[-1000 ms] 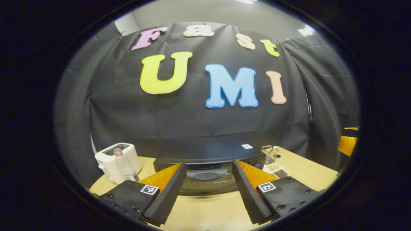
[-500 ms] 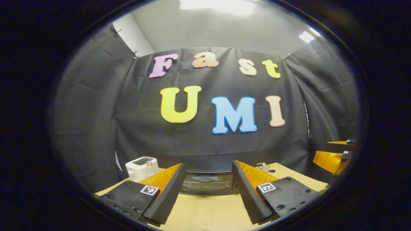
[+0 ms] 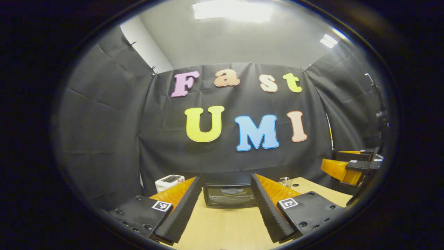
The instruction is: Open the electric oven with the left hand, put the food in, and close the electric oven.
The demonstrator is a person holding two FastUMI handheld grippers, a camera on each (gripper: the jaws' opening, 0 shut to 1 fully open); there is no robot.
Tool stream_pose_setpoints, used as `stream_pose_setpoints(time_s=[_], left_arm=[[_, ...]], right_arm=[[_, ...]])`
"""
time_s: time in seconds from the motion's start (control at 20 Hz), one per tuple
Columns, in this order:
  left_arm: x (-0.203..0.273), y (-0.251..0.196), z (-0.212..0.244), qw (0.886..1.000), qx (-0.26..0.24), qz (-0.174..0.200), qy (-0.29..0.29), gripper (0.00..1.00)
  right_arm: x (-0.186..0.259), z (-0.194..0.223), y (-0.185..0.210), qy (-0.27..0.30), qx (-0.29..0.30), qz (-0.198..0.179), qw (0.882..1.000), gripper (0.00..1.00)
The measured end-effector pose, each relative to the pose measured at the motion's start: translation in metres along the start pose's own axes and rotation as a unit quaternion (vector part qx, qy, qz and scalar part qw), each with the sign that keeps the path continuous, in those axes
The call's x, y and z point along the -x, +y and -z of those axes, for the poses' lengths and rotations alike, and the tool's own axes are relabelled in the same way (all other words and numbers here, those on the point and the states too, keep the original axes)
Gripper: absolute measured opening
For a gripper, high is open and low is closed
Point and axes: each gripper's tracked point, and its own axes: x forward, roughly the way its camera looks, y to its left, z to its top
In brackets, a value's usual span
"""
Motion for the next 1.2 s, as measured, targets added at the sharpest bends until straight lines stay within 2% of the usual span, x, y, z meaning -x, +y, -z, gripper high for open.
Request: stream_pose_setpoints(time_s=[0.15,0.5,0.55,0.6,0.65,0.7,0.75,0.8,0.9,1.2], left_arm=[[0.004,0.018,-0.012,1.0,-0.003,-0.003,-0.013,1.0],[0.015,0.048,-0.008,1.0,0.011,-0.012,-0.007,1.0],[0.016,0.053,-0.006,1.0,0.007,-0.015,-0.005,0.96],[0.018,0.056,-0.006,1.0,0.004,-0.016,-0.005,1.0],[0.019,0.057,-0.007,1.0,0.005,-0.016,-0.005,1.0],[0.02,0.058,-0.008,1.0,0.01,-0.014,-0.006,0.9],[0.022,0.058,-0.009,1.0,0.013,-0.014,-0.007,1.0],[0.022,0.06,-0.009,1.0,0.014,-0.013,-0.008,0.9],[0.023,0.062,-0.01,1.0,0.008,-0.013,-0.01,1.0],[0.025,0.066,-0.014,1.0,0.008,-0.011,-0.016,1.0]], right_arm=[[0.001,-0.01,0.018,-0.008,-0.006,-0.003,1.0,0.98],[0.013,-0.02,0.051,-0.031,-0.004,-0.014,0.999,0.97],[0.014,-0.02,0.055,-0.033,-0.003,-0.016,0.999,0.97],[0.016,-0.019,0.058,-0.033,-0.001,-0.016,0.999,0.97],[0.016,-0.019,0.06,-0.033,0.0,-0.017,0.999,0.97],[0.016,-0.019,0.062,-0.033,0.0,-0.017,0.999,0.97],[0.017,-0.02,0.065,-0.034,-0.001,-0.016,0.999,0.97],[0.016,-0.02,0.066,-0.036,-0.002,-0.015,0.999,0.97],[0.016,-0.022,0.069,-0.037,-0.003,-0.014,0.999,0.97],[0.018,-0.028,0.074,-0.051,0.001,-0.01,0.999,0.97]])
